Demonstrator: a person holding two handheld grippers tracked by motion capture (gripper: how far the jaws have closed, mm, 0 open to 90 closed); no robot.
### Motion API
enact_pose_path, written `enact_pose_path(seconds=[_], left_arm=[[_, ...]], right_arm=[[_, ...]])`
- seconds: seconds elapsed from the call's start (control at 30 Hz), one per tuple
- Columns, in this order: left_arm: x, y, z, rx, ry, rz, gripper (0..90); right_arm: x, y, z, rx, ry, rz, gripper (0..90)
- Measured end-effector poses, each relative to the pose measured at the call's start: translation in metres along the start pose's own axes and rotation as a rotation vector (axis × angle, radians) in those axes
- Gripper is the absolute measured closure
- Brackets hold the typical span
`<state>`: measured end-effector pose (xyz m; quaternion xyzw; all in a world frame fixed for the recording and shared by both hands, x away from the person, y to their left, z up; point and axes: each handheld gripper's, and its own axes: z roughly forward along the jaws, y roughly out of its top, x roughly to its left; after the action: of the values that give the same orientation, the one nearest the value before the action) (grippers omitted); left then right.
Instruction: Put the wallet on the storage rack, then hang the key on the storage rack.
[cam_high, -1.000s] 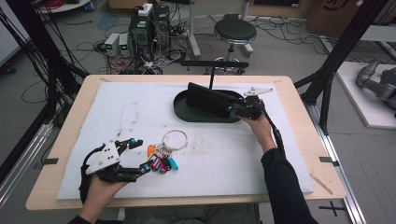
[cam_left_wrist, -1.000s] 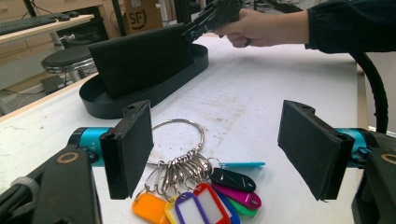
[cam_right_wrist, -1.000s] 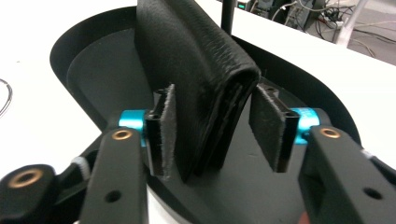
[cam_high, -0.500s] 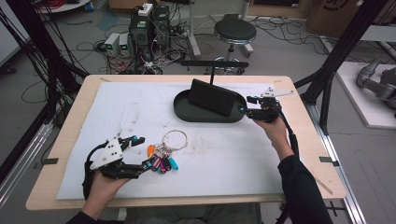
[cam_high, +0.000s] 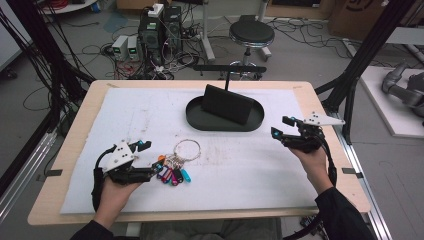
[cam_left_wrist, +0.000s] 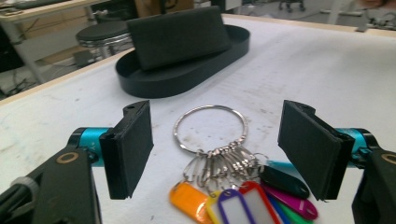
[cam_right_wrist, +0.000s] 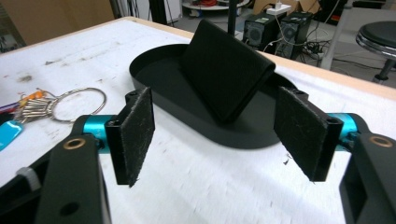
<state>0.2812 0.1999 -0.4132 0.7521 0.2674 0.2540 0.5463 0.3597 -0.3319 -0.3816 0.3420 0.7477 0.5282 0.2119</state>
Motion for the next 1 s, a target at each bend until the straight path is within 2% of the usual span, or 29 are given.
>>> enact_pose_path(seconds=[0.1, 0.27, 0.5, 0.6, 0.7, 0.8, 1.0], left_arm=[[0.002, 0.0, 0.001, -0.005, 0.028, -0.015, 25.9], [0.005, 0.0, 0.007, -0.017, 0.022, -0.032, 24.9], [0.01, 0.0, 0.013, -0.023, 0.024, -0.052, 23.3], [0.014, 0.0, 0.018, -0.036, 0.02, -0.091, 21.6], [0.016, 0.001, 0.022, -0.036, 0.021, -0.111, 21.5], [0.019, 0.003, 0.029, -0.021, 0.022, -0.139, 21.6], [0.018, 0.006, 0.046, 0.027, 0.016, -0.143, 22.9]], right_arm=[[0.004, -0.011, -0.01, -0.008, -0.013, -0.001, 29.0], [0.007, -0.031, -0.025, -0.009, -0.043, 0.009, 28.6], [0.005, -0.036, -0.042, -0.034, -0.092, 0.029, 28.3], [0.004, -0.037, -0.046, -0.035, -0.109, 0.035, 28.3], [0.002, -0.039, -0.047, -0.036, -0.12, 0.039, 28.2], [0.001, -0.041, -0.048, -0.027, -0.128, 0.043, 28.3], [0.0, -0.043, -0.047, -0.016, -0.128, 0.041, 28.3]])
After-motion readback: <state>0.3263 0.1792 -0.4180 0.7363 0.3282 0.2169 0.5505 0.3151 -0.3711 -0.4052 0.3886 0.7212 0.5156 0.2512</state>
